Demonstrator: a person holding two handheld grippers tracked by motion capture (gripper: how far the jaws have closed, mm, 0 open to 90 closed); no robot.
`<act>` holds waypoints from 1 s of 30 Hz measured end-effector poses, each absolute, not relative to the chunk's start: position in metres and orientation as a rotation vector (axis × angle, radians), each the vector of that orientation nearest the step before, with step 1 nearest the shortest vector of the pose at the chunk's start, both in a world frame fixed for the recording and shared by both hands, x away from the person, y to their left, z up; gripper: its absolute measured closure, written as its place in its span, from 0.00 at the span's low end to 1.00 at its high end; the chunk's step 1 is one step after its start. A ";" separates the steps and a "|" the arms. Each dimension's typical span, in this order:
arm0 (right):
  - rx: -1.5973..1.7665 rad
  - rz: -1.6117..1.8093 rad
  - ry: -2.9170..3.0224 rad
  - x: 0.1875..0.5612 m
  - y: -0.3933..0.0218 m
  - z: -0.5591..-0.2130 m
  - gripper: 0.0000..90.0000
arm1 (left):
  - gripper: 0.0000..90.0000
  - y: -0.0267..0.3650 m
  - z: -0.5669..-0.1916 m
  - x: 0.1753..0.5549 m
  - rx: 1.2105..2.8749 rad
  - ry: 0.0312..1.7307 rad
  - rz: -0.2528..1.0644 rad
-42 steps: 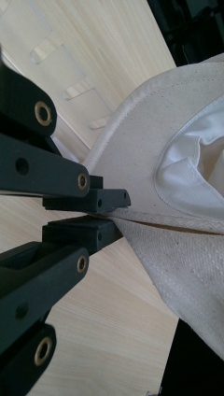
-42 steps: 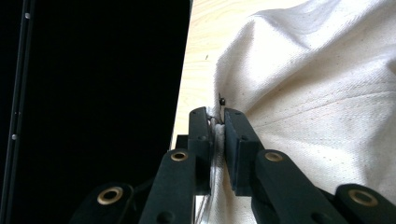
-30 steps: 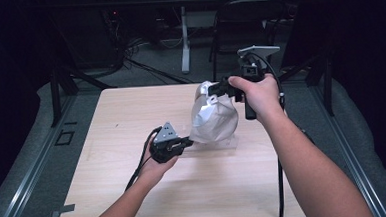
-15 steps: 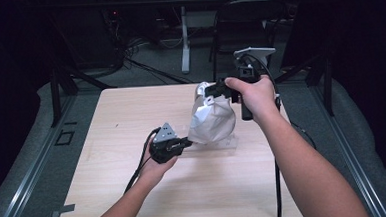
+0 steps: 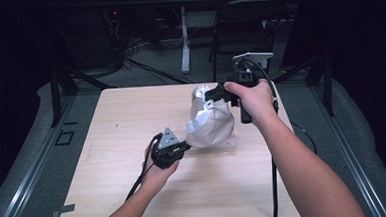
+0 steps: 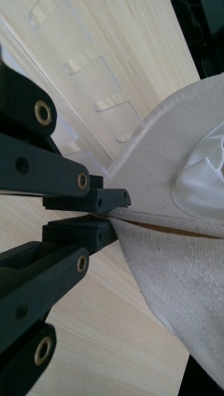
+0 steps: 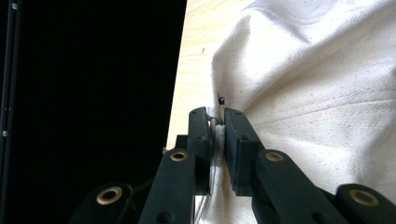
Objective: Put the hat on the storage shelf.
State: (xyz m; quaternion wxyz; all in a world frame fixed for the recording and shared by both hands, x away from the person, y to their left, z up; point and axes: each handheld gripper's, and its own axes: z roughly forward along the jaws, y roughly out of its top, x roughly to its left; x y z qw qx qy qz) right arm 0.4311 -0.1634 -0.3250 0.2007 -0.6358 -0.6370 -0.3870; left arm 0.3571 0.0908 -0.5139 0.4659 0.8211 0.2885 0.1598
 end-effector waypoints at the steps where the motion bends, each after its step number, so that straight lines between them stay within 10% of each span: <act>1: -1.781 -1.077 -1.781 0.431 -0.164 -0.327 0.91 | 0.95 0.090 -0.514 0.357 2.010 0.724 0.393; 30: -1.781 -0.989 -1.867 0.433 -0.143 -0.347 0.90 | 0.92 0.098 -0.539 0.354 1.971 0.897 0.321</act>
